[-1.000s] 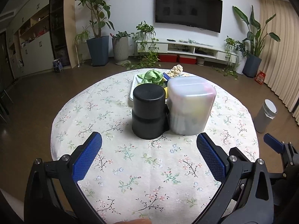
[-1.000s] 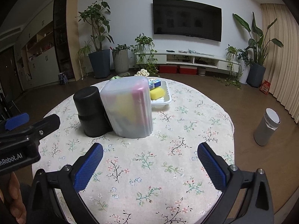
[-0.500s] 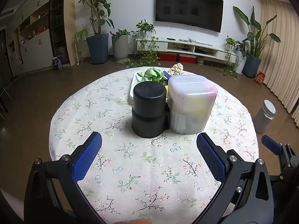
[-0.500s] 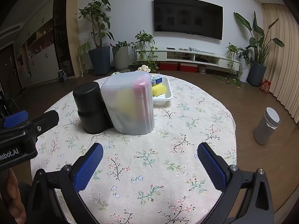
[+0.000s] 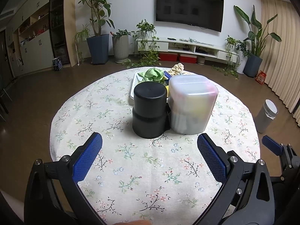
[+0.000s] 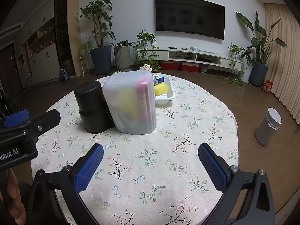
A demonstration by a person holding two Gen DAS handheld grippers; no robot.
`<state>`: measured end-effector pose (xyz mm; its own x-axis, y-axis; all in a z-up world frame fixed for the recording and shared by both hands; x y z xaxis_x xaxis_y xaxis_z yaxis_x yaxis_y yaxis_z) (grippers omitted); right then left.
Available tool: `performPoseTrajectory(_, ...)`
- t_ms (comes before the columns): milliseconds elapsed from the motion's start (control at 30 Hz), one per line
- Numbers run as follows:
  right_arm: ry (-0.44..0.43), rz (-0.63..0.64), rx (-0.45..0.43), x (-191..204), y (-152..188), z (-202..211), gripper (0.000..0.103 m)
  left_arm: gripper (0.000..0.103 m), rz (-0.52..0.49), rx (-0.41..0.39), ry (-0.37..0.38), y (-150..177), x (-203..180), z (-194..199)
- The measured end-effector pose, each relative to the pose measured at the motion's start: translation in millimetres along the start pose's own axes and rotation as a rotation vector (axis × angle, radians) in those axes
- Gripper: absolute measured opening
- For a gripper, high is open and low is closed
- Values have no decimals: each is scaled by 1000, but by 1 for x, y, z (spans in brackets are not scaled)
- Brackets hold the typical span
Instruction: Organize soft objects
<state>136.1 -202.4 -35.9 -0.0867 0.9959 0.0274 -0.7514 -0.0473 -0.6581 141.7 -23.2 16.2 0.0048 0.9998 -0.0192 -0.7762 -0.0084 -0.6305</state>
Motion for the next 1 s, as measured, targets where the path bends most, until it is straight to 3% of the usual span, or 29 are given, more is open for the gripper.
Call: performPoseTrajectory(1000,14,-1,5,-2,2,-3,103,103,8,5,-22,2,4,-4)
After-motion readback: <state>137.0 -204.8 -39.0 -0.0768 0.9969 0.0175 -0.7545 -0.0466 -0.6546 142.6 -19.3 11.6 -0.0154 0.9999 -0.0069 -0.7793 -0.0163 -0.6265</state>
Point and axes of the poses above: each gripper's, at about its wrist camera, not at the fingertips, and z roughly against the way its jaws point, x to its left, y to its underside, the point moved 8 cm from there along -z, roughly the way its jaws point, and after that the axes turned 12 degrees about x, right-handed, at the moved point
